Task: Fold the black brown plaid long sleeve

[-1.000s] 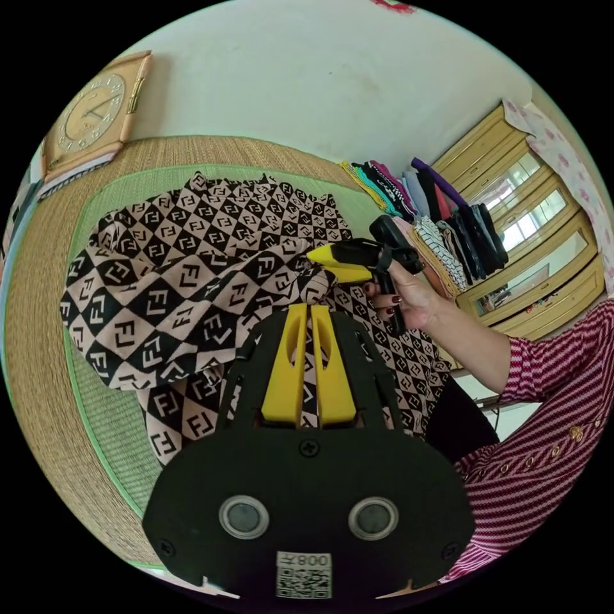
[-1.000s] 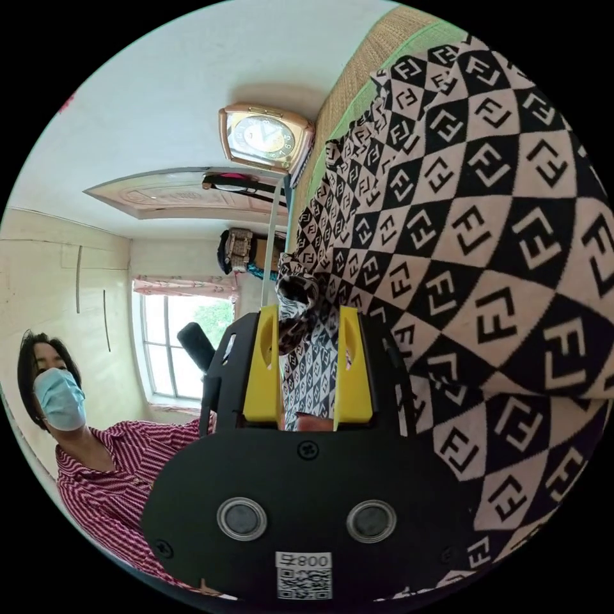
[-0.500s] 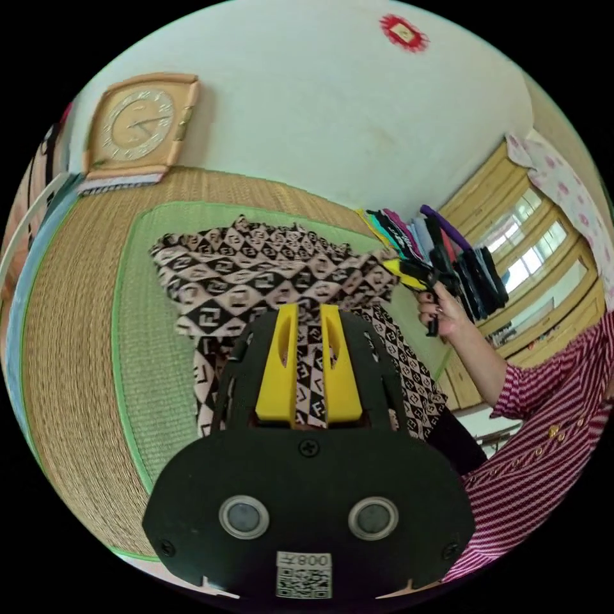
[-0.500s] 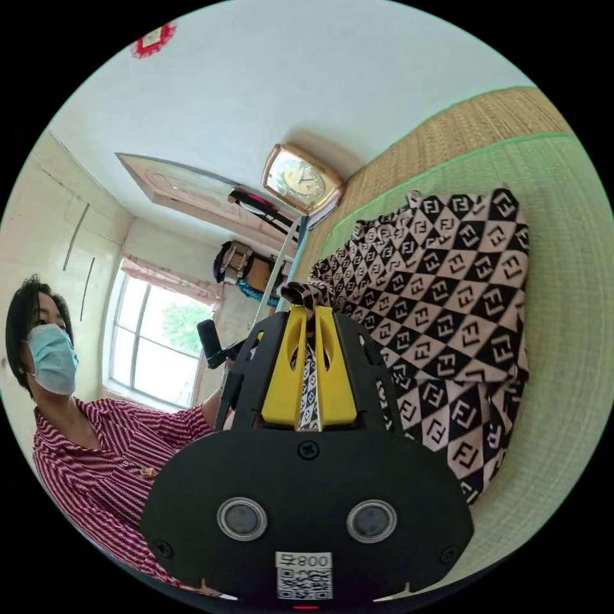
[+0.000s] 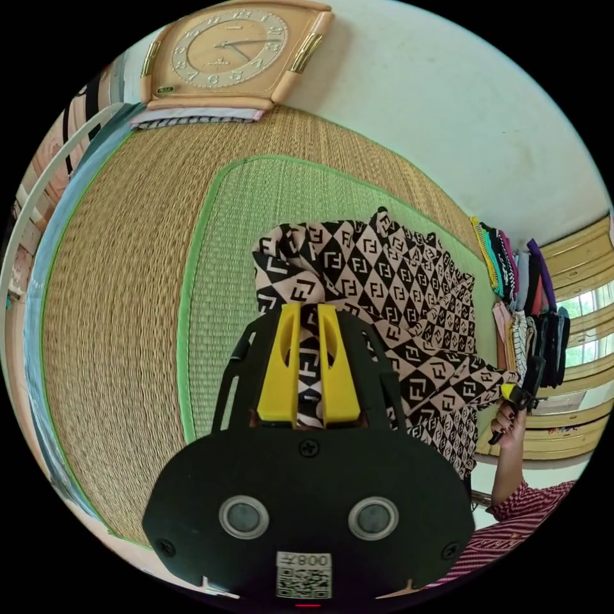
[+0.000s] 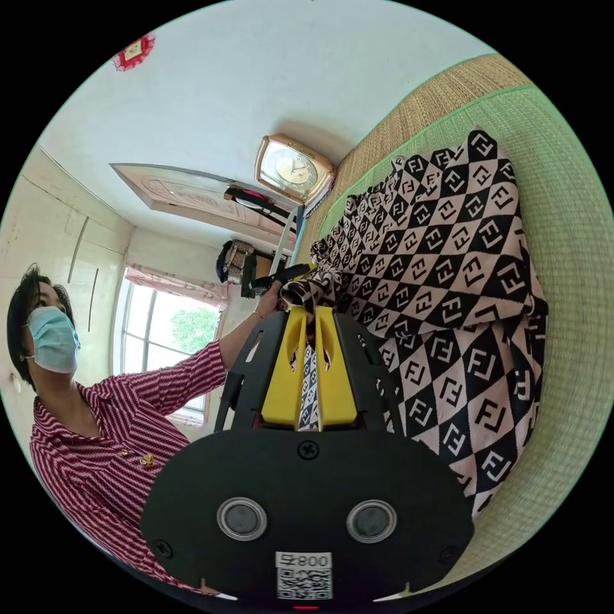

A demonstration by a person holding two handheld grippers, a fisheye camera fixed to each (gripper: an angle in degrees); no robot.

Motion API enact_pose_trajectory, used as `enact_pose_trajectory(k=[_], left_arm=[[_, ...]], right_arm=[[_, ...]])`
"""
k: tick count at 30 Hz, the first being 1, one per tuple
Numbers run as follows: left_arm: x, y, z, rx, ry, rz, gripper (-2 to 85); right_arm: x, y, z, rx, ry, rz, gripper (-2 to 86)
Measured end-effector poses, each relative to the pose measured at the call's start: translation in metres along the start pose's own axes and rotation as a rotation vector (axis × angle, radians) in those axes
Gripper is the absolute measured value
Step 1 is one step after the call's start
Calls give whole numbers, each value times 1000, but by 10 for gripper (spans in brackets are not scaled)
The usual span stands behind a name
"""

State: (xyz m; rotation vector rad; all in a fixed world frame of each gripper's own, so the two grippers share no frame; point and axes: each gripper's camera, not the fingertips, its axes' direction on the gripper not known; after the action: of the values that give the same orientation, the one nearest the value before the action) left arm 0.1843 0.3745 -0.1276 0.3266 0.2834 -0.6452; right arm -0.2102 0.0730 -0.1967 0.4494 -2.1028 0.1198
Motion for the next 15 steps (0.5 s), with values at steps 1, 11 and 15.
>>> enact_pose_trajectory(k=[1,11,15], left_arm=[[3,0,-3,6,-7,7,44],[60,-32,-55,163,0,144,34],[67,-61,-13,40,-54,104,46]], right_arm=[[1,2,0,-12,1,2,25],[-17,-10,-46,68,-28,-46,27],[10,-22,-64,99,107,43,30]])
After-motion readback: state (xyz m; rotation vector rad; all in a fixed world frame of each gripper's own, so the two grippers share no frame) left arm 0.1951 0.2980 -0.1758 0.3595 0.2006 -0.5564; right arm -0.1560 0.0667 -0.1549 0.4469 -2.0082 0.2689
